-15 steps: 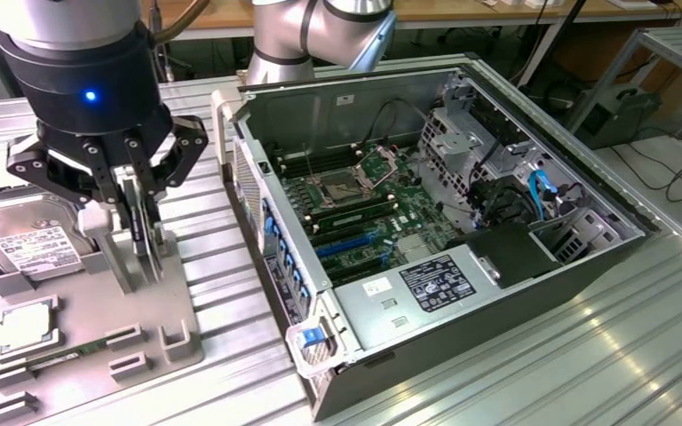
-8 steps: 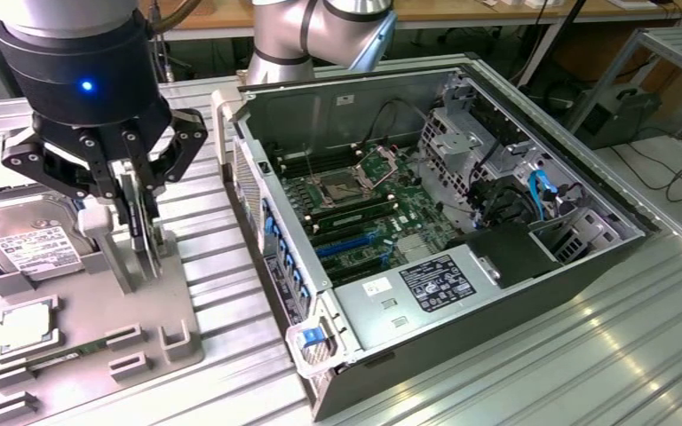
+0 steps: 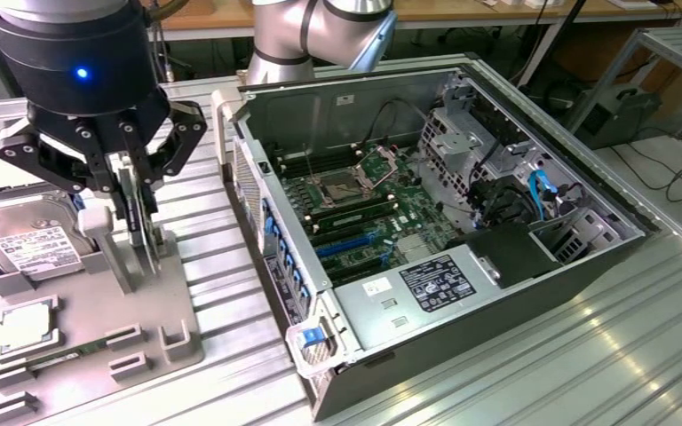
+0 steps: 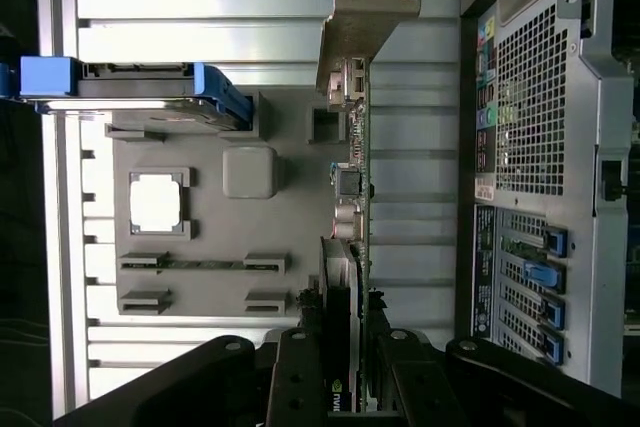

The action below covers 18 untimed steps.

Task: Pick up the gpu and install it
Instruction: 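Pick up the gpu and move the gpu toward the slot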

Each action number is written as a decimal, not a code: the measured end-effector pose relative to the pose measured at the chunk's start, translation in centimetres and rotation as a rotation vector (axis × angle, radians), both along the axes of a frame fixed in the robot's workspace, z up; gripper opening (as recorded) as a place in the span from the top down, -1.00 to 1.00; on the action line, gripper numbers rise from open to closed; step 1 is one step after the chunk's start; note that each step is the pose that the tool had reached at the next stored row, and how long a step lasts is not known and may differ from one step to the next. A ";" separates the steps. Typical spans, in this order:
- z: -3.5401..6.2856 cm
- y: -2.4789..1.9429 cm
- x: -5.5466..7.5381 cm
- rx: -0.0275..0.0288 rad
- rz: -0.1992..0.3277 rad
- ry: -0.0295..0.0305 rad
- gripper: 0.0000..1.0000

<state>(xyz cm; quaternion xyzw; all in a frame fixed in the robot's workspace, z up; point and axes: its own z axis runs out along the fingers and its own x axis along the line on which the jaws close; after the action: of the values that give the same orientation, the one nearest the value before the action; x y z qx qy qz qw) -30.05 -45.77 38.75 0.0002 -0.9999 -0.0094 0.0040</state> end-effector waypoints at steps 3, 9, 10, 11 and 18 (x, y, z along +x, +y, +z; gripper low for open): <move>0.42 0.00 0.0 -0.0017 0.000 0.0001 0.47; 1.24 0.00 0.0 -0.0023 0.000 0.0000 0.47; 1.38 0.00 0.0 -0.0024 0.000 0.0000 0.47; 1.53 0.00 0.0 -0.0026 0.000 0.0000 0.47; 2.93 0.00 0.0 -0.0058 0.000 0.0000 0.47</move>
<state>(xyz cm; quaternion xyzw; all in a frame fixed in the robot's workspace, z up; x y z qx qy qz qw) -30.05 -45.77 41.67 0.0002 -1.0000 -0.0065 0.0040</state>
